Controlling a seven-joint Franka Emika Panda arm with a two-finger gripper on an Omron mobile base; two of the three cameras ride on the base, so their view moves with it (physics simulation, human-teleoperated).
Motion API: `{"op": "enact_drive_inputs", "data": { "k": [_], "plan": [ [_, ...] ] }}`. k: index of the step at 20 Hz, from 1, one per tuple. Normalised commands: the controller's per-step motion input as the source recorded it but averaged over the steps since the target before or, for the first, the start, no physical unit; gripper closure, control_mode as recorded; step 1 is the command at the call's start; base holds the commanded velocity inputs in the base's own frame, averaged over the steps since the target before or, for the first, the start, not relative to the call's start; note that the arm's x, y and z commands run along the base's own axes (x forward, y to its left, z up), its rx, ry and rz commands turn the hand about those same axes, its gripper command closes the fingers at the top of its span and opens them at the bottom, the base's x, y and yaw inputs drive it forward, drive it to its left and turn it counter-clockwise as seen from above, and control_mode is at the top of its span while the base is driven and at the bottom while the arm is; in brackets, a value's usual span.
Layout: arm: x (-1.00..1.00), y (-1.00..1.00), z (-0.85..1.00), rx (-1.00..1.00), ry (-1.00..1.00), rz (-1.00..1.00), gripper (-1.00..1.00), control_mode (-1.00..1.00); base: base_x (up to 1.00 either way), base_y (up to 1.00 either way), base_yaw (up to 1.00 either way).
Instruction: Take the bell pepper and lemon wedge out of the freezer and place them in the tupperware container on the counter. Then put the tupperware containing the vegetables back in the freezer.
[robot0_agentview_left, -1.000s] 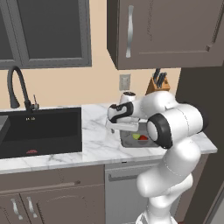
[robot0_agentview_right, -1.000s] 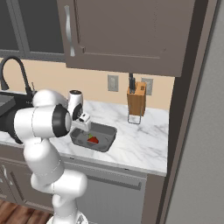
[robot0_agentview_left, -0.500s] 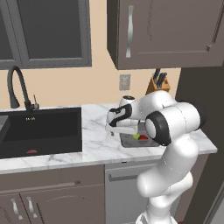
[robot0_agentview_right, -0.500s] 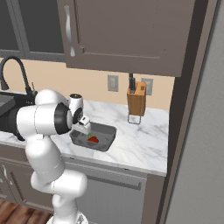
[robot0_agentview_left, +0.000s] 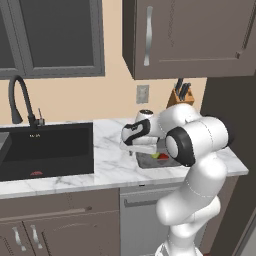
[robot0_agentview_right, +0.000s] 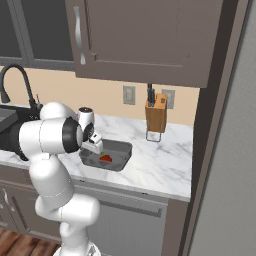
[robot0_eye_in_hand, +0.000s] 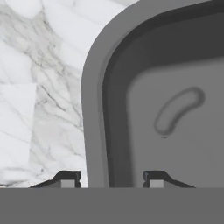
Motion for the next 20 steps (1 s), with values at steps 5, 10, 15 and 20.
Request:
{"op": "enact_drive_inputs", "data": {
  "k": [5, 10, 15, 20],
  "plan": [
    [0.0, 0.0, 0.0, 0.0, 0.0, 0.0, 1.0, -1.0, 0.0, 0.0, 0.0],
    [0.0, 0.0, 0.0, 0.0, 0.0, 0.0, 1.0, -1.0, 0.0, 0.0, 0.0],
    [0.0, -0.04, 0.02, 0.0, 0.0, 0.03, 1.0, -1.0, 0.0, 0.0, 0.0],
    [-0.02, 0.0, 0.36, -0.05, -0.03, 0.2, 1.0, -1.0, 0.0, 0.0, 0.0]
  ]
}}
